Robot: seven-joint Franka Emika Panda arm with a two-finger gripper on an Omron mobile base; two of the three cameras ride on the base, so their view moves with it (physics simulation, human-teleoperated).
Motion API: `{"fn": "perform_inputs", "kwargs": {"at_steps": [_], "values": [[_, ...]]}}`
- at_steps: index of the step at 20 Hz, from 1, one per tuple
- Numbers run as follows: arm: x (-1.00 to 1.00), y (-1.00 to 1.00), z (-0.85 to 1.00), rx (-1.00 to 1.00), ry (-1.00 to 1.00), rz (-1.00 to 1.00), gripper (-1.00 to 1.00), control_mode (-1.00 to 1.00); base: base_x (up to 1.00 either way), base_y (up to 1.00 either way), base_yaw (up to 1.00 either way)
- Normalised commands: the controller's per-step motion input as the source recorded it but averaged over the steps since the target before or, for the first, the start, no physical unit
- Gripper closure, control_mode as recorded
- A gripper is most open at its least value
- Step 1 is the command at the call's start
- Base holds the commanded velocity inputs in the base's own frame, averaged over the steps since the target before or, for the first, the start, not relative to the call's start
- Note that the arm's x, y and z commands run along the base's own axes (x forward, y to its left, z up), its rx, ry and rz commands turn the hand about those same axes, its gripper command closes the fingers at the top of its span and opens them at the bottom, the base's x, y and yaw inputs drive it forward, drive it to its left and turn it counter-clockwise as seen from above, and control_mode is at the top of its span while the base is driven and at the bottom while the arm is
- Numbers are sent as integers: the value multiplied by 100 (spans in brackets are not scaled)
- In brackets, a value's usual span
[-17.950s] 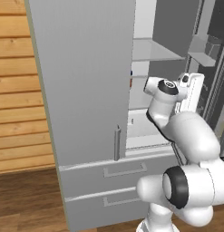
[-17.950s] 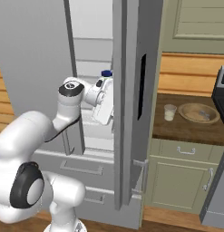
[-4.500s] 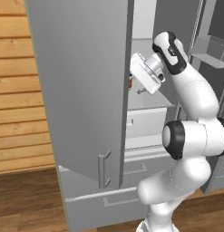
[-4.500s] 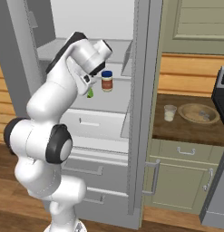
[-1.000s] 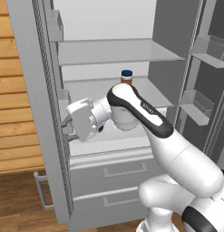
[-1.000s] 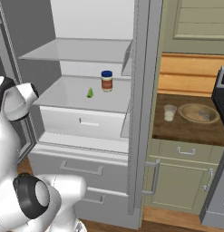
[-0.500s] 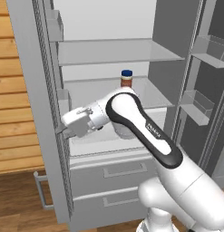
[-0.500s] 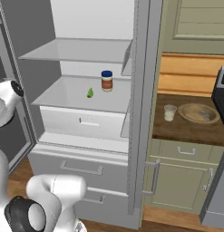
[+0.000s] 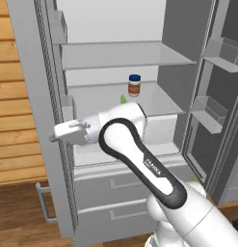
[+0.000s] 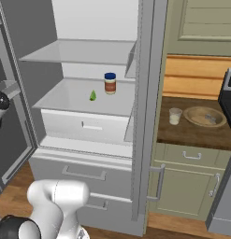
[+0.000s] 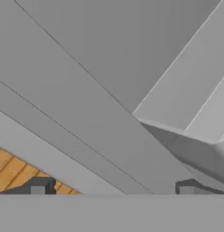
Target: Grab a lemon wedge from the fridge and one ice cube from the ice bowl, and put them in the glass of lemonade.
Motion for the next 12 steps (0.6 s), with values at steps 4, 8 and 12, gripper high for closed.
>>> {"fn": "perform_inputs", "kwargs": {"at_steps": [4, 8, 12], "values": [[-56, -2, 27, 0, 6, -2, -100, -100, 0, 0, 0], [-66, -52, 33, 0, -1, -3, -100, -100, 0, 0, 0], [-50, -76, 28, 0, -10, 0, -100, -100, 0, 0, 0]]}}
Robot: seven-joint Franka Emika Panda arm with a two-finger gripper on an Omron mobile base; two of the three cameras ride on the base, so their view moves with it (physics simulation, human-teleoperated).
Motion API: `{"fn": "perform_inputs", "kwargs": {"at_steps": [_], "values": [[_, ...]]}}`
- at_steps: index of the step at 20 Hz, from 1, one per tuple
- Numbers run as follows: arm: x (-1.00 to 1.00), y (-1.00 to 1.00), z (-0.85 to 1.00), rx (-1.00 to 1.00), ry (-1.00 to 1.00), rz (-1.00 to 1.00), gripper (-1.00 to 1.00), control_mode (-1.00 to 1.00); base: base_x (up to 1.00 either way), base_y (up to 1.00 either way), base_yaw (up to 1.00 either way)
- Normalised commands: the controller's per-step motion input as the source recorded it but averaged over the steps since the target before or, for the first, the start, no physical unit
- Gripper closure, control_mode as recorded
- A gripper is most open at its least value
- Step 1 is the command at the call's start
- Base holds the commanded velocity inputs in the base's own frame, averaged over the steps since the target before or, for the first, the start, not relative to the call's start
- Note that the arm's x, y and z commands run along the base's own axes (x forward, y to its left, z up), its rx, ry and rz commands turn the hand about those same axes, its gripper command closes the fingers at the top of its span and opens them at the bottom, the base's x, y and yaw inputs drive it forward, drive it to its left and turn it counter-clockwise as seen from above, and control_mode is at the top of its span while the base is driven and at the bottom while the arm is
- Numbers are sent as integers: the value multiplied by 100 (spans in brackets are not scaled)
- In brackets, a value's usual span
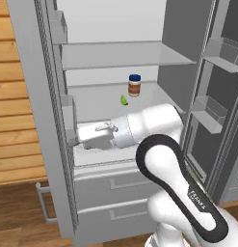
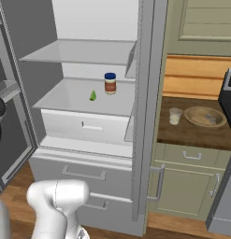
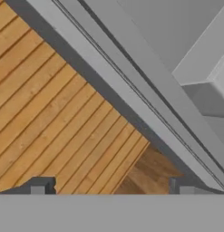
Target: Grab a lemon wedge from the fridge and one ice cube from the ice bowl, and put them in the glass of lemonade.
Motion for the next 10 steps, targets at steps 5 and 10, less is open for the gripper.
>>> {"fn": "perform_inputs", "kwargs": {"at_steps": [5, 10], "values": [[-3, -97, 37, -11, -4, -3, -100, -100, 0, 0, 0], [18, -100, 51, -22, 0, -13, -100, -100, 0, 0, 0]]}}
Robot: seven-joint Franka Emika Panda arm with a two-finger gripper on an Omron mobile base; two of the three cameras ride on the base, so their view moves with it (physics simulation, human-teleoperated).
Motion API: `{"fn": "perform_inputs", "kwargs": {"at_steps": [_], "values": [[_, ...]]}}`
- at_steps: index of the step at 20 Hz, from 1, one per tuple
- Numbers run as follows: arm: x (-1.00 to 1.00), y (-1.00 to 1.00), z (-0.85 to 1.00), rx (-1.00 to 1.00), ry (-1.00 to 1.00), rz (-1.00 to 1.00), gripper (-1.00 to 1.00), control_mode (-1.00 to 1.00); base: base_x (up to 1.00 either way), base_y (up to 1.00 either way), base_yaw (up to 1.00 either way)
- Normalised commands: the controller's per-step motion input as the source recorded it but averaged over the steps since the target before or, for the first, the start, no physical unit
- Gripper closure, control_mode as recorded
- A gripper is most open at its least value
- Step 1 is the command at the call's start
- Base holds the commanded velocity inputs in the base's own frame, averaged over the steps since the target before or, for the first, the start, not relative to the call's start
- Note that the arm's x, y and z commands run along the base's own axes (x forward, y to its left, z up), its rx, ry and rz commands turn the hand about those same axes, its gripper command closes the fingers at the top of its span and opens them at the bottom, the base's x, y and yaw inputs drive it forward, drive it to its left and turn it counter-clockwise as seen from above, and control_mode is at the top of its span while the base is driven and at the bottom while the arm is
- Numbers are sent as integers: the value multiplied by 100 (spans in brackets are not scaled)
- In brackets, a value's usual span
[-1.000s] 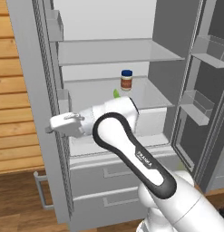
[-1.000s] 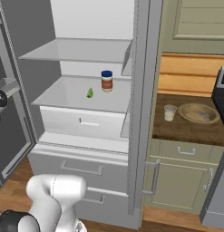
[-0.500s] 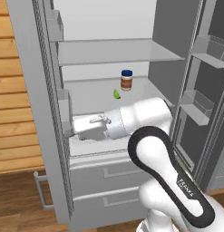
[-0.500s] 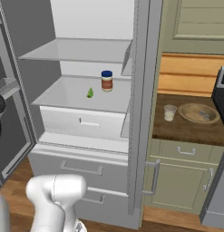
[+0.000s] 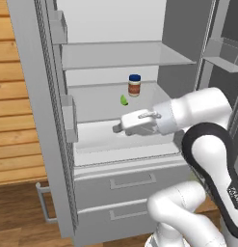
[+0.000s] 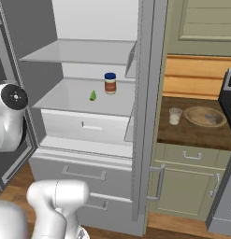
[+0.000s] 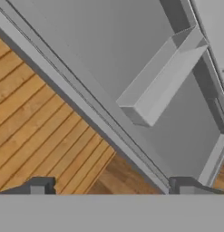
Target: Grab a lemon wedge from the fridge and one ice cube from the ice bowl, and put them in the glass of lemonade.
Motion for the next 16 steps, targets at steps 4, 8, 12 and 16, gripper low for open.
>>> {"fn": "perform_inputs", "kwargs": {"at_steps": [4, 8, 12, 16], "values": [[40, -100, 38, -30, 7, -22, -100, -100, 0, 0, 0], [47, -100, 12, -35, 19, -29, -100, -100, 0, 0, 0], [22, -83, -5, -47, 12, -29, -100, -100, 0, 0, 0], [-1, -54, -37, -56, 0, -33, -100, -100, 0, 0, 0]]}}
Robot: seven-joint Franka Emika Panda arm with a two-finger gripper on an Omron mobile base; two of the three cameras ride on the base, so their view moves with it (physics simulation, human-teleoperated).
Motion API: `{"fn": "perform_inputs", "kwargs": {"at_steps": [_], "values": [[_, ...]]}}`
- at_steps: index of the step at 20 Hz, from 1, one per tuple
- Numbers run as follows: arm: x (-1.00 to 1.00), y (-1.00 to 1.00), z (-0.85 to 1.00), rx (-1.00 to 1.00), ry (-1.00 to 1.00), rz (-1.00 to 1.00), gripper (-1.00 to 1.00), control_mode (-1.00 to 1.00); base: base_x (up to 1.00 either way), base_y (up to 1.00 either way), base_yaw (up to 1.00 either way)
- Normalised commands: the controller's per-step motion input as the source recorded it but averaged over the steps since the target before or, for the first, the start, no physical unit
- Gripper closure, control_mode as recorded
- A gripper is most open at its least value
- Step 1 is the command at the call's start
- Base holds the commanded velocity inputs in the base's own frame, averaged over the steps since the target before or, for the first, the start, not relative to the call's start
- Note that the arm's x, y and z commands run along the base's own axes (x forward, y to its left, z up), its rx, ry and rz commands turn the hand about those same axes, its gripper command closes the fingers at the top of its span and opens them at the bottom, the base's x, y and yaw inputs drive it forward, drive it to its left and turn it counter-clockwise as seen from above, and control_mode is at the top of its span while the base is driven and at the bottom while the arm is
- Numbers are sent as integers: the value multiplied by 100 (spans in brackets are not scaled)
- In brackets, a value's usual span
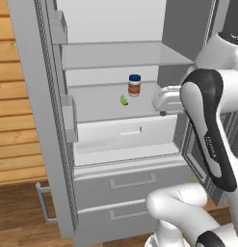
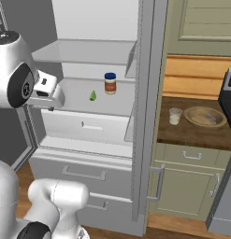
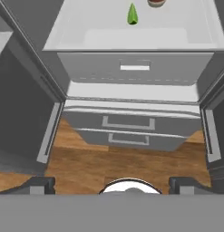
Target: Grab a lemon wedge from the fridge and one ice cube from the ice bowl, and put them in the glass of lemonade.
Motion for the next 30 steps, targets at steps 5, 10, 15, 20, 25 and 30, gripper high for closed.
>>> {"fn": "perform_inputs", "kwargs": {"at_steps": [5, 10, 15, 20, 25, 30], "values": [[1, -11, -80, -30, -3, -18, -100, -100, 0, 0, 0], [-27, -21, -38, 2, -8, -1, -100, -100, 0, 0, 0], [-31, -10, -3, 1, -7, -1, -100, -100, 0, 0, 0], [2, -34, 0, 0, 0, -4, -100, -100, 0, 0, 0], [15, 1, 29, 3, -2, 0, -100, -100, 0, 0, 0], [3, 0, 5, 0, -2, 0, -100, -100, 0, 0, 0]]}}
